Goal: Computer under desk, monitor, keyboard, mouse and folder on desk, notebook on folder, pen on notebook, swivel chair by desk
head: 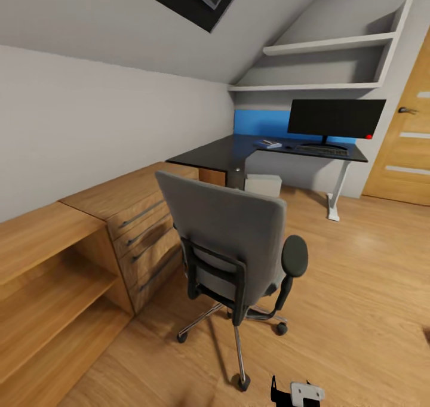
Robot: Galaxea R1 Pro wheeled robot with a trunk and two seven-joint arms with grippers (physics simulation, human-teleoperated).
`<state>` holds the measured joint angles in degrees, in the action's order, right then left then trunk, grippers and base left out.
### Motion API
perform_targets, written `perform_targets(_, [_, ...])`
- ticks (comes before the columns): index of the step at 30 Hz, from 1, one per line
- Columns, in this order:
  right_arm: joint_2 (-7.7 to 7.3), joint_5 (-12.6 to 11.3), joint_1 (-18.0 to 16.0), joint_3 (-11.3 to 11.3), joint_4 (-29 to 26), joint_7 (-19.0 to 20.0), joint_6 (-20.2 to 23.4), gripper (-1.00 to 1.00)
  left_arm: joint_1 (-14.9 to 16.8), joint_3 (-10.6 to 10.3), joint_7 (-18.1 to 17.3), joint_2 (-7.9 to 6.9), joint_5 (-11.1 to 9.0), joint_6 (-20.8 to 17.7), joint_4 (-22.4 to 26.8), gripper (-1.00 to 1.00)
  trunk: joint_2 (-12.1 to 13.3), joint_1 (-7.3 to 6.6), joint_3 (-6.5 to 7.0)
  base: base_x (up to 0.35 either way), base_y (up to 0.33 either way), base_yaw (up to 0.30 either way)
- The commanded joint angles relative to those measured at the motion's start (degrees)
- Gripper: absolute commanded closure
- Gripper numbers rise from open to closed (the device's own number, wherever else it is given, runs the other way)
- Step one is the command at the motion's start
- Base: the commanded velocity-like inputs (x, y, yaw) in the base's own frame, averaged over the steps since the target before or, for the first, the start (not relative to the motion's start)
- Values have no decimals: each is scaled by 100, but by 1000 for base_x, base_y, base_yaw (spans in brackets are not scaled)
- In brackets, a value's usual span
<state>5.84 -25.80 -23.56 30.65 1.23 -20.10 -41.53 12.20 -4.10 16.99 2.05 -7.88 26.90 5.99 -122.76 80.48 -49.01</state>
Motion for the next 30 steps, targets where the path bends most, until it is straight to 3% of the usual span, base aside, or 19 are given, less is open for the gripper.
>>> perform_targets(1, [4,-22,-7,48,13,-30,-13,-100,2,-47,16,-1,-55,17,-1,-100,-2,-1,-5,0,209,-265])
perform_targets(8, [4,-22,-7,47,16,-29,-13,-100,2,-47,20,-3,-56,17,-1,-100,-2,-1,-5,0,179,-265])
perform_targets(30, [4,-22,-8,55,12,-33,-13,-100,2,-47,22,-3,-55,17,-1,-100,-2,-1,-5,0,25,-265])
